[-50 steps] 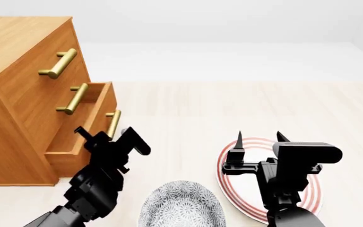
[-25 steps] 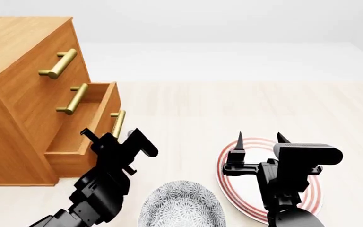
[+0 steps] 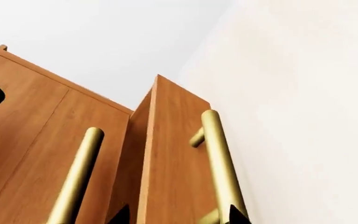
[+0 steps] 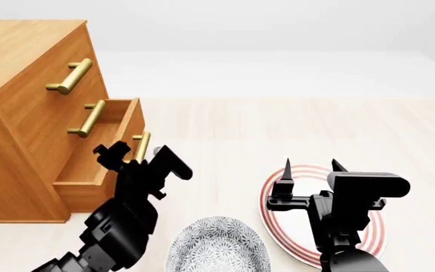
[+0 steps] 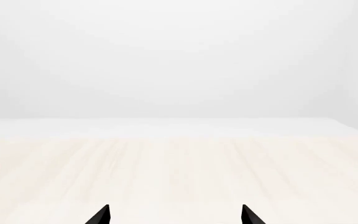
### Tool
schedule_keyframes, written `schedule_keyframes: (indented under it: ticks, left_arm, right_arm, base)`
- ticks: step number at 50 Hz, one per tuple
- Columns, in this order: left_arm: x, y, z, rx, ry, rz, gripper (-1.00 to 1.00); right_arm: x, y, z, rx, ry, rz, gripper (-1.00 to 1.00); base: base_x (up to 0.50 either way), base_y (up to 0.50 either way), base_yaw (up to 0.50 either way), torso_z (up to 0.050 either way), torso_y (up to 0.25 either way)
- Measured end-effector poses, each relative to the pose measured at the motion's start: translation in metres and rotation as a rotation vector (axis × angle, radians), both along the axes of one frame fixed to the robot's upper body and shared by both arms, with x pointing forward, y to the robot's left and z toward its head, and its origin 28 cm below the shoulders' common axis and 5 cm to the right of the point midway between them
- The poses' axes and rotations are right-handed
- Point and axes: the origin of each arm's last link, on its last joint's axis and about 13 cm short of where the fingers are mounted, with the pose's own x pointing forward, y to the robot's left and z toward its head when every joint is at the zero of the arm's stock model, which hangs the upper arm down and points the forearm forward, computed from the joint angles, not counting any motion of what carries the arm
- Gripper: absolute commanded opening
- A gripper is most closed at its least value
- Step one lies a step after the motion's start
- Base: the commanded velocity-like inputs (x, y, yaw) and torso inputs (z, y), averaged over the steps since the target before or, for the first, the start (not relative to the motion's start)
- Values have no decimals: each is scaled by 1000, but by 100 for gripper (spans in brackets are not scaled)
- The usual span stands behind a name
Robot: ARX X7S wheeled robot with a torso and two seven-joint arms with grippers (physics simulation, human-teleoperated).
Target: Open the bottom drawer of the cabinet.
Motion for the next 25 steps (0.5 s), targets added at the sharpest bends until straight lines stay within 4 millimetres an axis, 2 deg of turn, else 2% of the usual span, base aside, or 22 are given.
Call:
schedule_keyframes:
  ticks: [16, 25]
  left_arm:
    - [-20, -5, 37, -106, -112, -53, 100]
    - [-24, -5, 59, -238, -147, -37, 100]
  right_arm:
    - [0, 0, -1, 1, 1, 1, 100]
    - [1, 1, -1, 3, 1, 2, 100]
  base:
    - [0, 0, 0, 0, 0]
    - [0, 0, 0, 0, 0]
